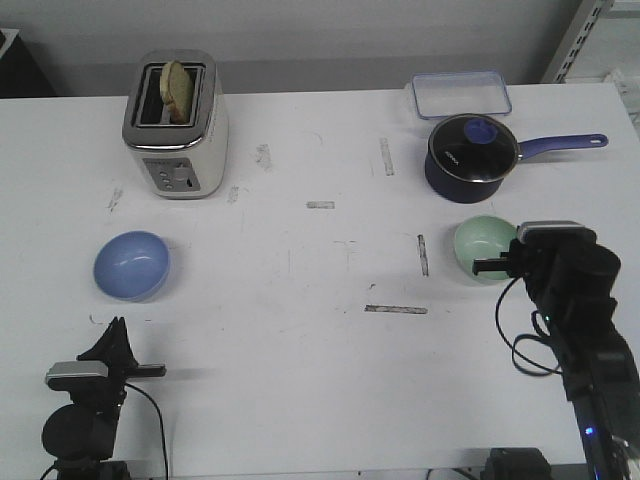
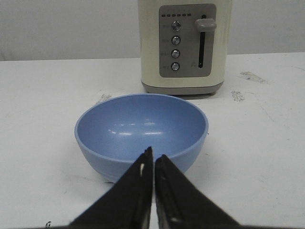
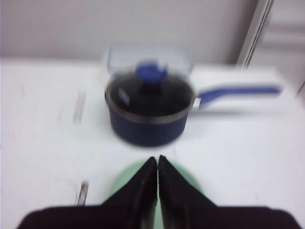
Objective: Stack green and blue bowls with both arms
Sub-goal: 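Reach the right gripper forward to the rim of the pale green bowl, then grip the green bowl rim and drag it toward the table center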
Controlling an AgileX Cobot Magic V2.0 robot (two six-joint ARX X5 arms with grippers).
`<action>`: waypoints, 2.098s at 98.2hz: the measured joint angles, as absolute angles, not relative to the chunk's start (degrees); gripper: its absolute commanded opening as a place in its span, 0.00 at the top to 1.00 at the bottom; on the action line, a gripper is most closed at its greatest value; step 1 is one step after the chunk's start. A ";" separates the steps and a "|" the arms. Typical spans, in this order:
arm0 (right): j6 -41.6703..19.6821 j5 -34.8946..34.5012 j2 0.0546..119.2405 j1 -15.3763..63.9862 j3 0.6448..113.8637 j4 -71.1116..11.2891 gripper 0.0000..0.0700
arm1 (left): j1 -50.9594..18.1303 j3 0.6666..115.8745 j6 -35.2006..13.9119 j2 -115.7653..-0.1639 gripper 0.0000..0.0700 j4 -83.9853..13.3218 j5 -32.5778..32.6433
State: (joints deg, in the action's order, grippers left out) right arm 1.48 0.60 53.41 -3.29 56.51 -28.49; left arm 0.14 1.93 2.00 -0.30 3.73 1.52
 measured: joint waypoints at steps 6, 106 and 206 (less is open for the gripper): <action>1.58 -1.34 57.43 -4.89 57.95 -30.50 1.00 | 0.14 1.93 2.00 -0.30 1.00 3.73 1.54; 7.31 -14.81 82.00 -19.62 58.35 -28.71 0.35 | 0.14 1.93 2.00 -0.30 1.00 3.66 1.52; 4.32 -22.87 80.09 -15.86 63.66 -26.63 1.00 | 0.14 1.93 2.00 -0.30 1.00 3.57 1.54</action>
